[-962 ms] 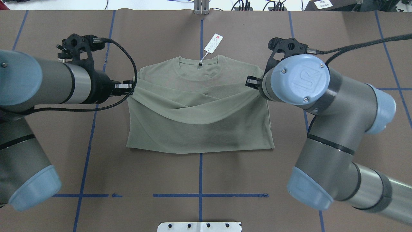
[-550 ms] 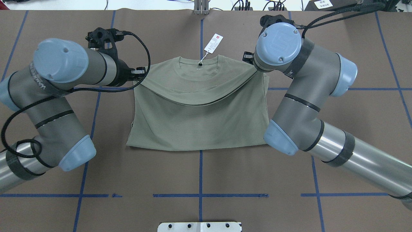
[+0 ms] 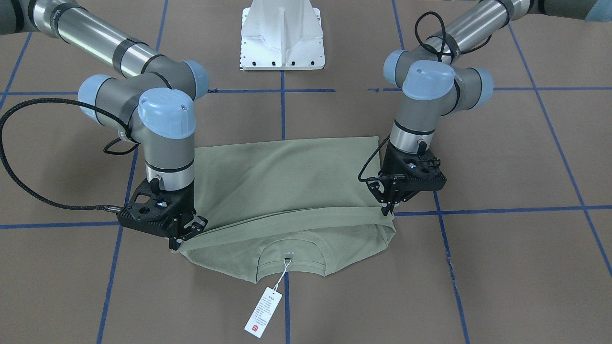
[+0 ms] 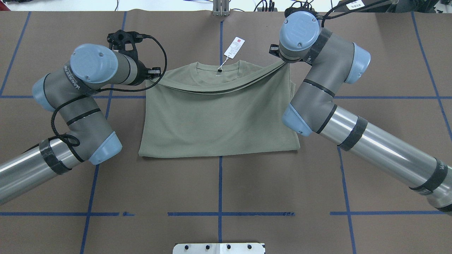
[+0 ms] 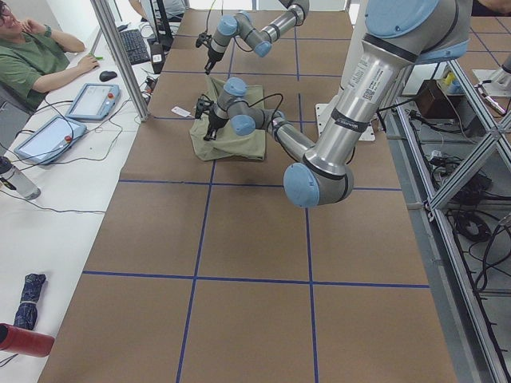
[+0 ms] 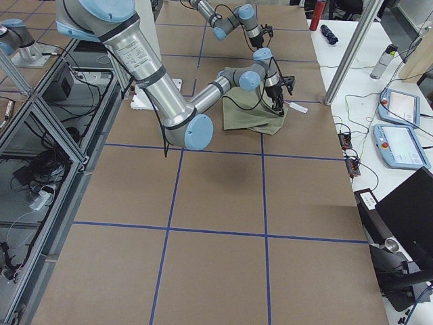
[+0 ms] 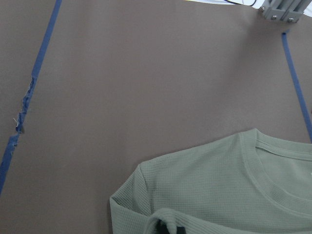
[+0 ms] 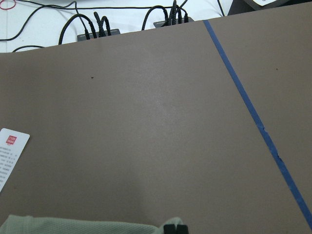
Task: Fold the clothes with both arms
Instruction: 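Release the hem near the collar and raise both grippers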
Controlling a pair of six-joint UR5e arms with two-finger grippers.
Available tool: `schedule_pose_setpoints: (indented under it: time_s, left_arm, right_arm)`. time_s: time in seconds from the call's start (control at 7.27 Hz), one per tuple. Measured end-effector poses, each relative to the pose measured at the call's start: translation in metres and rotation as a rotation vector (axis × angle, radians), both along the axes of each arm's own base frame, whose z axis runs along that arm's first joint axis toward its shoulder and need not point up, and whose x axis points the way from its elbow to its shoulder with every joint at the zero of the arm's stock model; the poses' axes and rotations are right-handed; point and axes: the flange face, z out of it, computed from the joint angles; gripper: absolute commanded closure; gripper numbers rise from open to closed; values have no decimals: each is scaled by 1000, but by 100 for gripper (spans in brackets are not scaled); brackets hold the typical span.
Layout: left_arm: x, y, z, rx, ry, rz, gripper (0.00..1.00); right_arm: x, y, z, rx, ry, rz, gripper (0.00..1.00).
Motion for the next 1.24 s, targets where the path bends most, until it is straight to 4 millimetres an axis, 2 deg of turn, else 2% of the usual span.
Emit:
schedule_pose_setpoints:
  time_s: [0.28, 0.55, 0.69, 0.83, 0.96, 1.24]
  left_arm:
    - [9, -25, 4, 1, -28, -4, 100]
    - [21, -39, 18, -9, -61, 5, 100]
    - [24, -42, 28, -1, -68, 11, 100]
    - [26, -45, 34, 6, -69, 14, 2]
    - [27, -45, 36, 16, -71, 21, 0]
    - [15, -33, 20, 108, -52, 65, 0]
  right_arm:
    - [4, -8, 7, -9, 9, -8, 100]
    - [-2, -12, 23, -30, 33, -14, 100]
    - [-4, -14, 29, -39, 44, -15, 88]
    - [-6, -15, 33, -41, 49, -16, 1]
    - [-11, -12, 34, -29, 45, -21, 0]
    - [-21, -4, 23, 27, 11, -44, 0]
